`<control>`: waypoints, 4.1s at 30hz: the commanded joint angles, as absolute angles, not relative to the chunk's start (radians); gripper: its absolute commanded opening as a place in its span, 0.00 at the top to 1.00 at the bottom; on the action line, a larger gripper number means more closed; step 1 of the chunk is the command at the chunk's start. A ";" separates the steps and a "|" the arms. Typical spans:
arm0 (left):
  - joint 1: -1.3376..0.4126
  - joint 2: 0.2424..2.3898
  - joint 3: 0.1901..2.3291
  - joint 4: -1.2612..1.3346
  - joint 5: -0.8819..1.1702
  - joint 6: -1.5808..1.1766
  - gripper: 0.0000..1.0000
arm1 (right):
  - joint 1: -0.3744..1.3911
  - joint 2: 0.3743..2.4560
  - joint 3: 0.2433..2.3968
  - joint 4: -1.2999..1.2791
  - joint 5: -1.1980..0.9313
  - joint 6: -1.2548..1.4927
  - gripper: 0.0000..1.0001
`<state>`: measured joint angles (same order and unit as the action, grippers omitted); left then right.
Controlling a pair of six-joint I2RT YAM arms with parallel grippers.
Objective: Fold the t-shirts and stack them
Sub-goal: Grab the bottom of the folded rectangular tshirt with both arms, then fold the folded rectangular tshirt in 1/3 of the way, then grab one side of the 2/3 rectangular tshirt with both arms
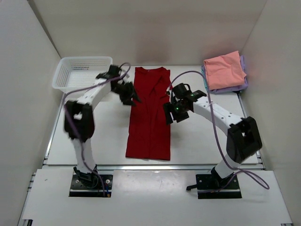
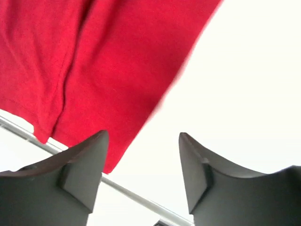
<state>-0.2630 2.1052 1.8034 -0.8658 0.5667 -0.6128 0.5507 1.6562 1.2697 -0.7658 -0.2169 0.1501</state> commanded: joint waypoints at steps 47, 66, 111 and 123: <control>-0.529 1.292 0.483 -0.743 0.399 -0.626 1.00 | 0.833 1.416 0.669 -0.567 -0.478 0.726 1.00; -0.442 1.497 0.892 -0.977 0.511 -0.457 1.00 | 0.681 1.507 0.942 -0.875 -0.641 0.402 1.00; -0.083 1.795 1.114 -0.299 0.709 -0.999 0.37 | 0.232 1.832 1.373 -0.641 -0.629 0.517 0.43; -0.181 1.497 0.864 -0.554 0.293 -0.786 0.35 | 0.451 1.631 1.003 -0.571 -0.407 0.632 0.26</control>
